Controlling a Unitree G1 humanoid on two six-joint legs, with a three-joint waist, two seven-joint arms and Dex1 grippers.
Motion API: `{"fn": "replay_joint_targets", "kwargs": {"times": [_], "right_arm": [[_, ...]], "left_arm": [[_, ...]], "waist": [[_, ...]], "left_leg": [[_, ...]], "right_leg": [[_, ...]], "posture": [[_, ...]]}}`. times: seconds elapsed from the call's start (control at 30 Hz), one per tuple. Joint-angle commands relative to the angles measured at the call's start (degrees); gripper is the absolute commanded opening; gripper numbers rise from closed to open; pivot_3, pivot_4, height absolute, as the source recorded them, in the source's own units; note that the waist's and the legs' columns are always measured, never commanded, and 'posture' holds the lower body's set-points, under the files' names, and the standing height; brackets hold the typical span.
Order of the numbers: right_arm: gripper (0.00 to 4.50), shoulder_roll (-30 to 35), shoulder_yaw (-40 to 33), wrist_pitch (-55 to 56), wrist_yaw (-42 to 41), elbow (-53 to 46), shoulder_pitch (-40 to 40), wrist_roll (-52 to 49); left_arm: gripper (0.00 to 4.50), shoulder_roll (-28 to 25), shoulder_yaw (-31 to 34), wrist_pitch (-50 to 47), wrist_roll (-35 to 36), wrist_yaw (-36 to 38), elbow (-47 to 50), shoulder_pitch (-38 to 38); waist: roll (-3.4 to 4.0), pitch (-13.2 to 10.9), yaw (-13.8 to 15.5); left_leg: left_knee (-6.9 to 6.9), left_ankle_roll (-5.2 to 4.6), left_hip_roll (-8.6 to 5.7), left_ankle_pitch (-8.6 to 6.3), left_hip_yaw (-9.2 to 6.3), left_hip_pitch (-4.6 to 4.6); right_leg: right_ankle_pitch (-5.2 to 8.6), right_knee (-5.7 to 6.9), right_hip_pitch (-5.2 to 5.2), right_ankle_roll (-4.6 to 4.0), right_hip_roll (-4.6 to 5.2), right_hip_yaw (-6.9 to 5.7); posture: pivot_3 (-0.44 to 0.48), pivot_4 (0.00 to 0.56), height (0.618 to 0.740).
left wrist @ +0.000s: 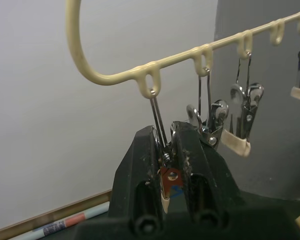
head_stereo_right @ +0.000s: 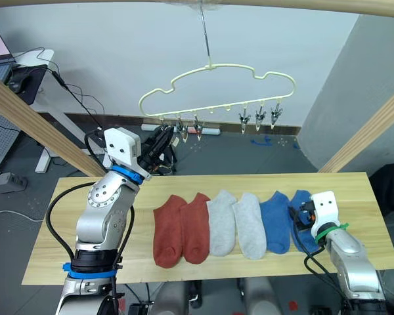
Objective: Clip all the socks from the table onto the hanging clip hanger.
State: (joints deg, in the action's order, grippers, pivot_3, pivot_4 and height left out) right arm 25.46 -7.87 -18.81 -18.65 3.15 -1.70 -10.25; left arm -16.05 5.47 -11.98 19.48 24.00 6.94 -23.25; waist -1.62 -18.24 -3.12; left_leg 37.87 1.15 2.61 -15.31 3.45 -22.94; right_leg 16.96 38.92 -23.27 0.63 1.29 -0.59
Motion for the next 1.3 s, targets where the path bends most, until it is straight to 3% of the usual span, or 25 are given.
{"fn": "replay_joint_targets", "kwargs": {"times": [0.03,0.13,0.37,0.5,0.67,0.77,0.87,1.07,1.3], "right_arm": [[4.50,-1.1,-1.9,1.7,0.6,5.4,-2.3,-0.3],[3.93,-2.1,-3.9,-1.2,0.7,9.1,-3.9,-2.1],[1.41,-2.4,-4.5,-2.6,-0.3,9.9,-3.4,-2.7],[0.06,-0.2,-0.8,1.9,-4.0,3.8,-1.3,0.1],[0.00,4.4,5.2,7.6,-11.5,-11.9,-0.6,1.9],[0.00,3.7,10.6,4.6,-15.4,-21.4,-5.2,-0.4],[0.00,1.2,16.6,2.5,-18.3,-23.5,-9.5,-1.0],[0.00,-7.5,24.6,2.1,-21.8,-16.2,-19.6,-1.5],[0.00,-15.5,25.3,7.3,-22.4,-2.0,-29.1,-0.1]], "left_arm": [[0.19,-0.6,0.6,-0.8,1.2,0.6,2.9,-0.2],[0.19,-0.9,0.6,-1.6,1.5,0.6,3.5,0.1],[0.19,-1.6,1.6,-4.4,3.0,1.1,4.4,0.4],[0.19,-2.1,1.7,-5.8,4.8,2.0,4.6,-0.3],[0.19,-3.8,2.3,-10.0,9.1,4.6,6.0,-1.2],[0.19,-5.3,3.4,-13.7,12.1,5.4,7.3,-2.0],[0.19,-6.2,3.9,-17.3,15.3,5.5,8.8,-2.2],[0.19,-6.6,4.9,-24.0,20.7,4.0,12.1,-2.5],[0.19,-6.8,5.1,-26.3,22.5,2.6,14.6,-1.7]], "waist": [[0.00,-0.2,0.0],[-0.01,-0.3,0.1],[-0.06,-0.4,0.5],[-0.03,-0.4,0.8],[0.05,-0.6,0.3],[-0.04,-0.8,-0.2],[-0.08,-0.8,0.0],[-0.17,-0.9,0.4],[-0.19,-0.9,0.8]], "left_leg": [[0.00,0.00,0.00,0.00,0.00,0.00],[-0.02,0.01,0.02,0.00,-0.02,0.00],[-0.01,0.01,0.01,0.00,-0.02,0.00],[-0.02,0.01,0.01,0.00,-0.02,0.01],[-0.04,0.07,0.01,-0.02,0.01,-0.01],[-0.04,0.16,0.04,0.03,-0.03,0.01],[-0.06,0.21,0.09,0.06,-0.17,0.00],[-0.02,0.27,0.03,0.03,-0.17,-0.10],[-0.01,0.26,0.04,0.03,-0.24,-0.10]], "right_leg": [[0.00,0.00,0.00,-0.01,0.00,0.00],[-0.04,0.01,0.00,-0.07,0.00,-0.02],[-0.05,0.00,0.01,-0.07,0.01,-0.01],[-0.01,0.01,0.01,0.03,0.01,-0.01],[0.07,-0.01,-0.04,0.18,0.00,0.03],[0.05,0.02,-0.05,0.24,-0.04,0.01],[0.05,0.05,-0.06,0.25,-0.12,-0.09],[-0.04,-0.08,-0.07,0.09,0.01,-0.11],[-0.05,-0.04,-0.07,0.06,0.05,-0.21]], "posture": [[-0.103,0.358,0.740],[-0.097,0.361,0.740],[-0.091,0.361,0.740],[-0.092,0.359,0.740],[-0.099,0.355,0.740],[-0.106,0.355,0.740],[-0.106,0.353,0.740],[-0.089,0.347,0.740],[-0.070,0.336,0.740]]}}
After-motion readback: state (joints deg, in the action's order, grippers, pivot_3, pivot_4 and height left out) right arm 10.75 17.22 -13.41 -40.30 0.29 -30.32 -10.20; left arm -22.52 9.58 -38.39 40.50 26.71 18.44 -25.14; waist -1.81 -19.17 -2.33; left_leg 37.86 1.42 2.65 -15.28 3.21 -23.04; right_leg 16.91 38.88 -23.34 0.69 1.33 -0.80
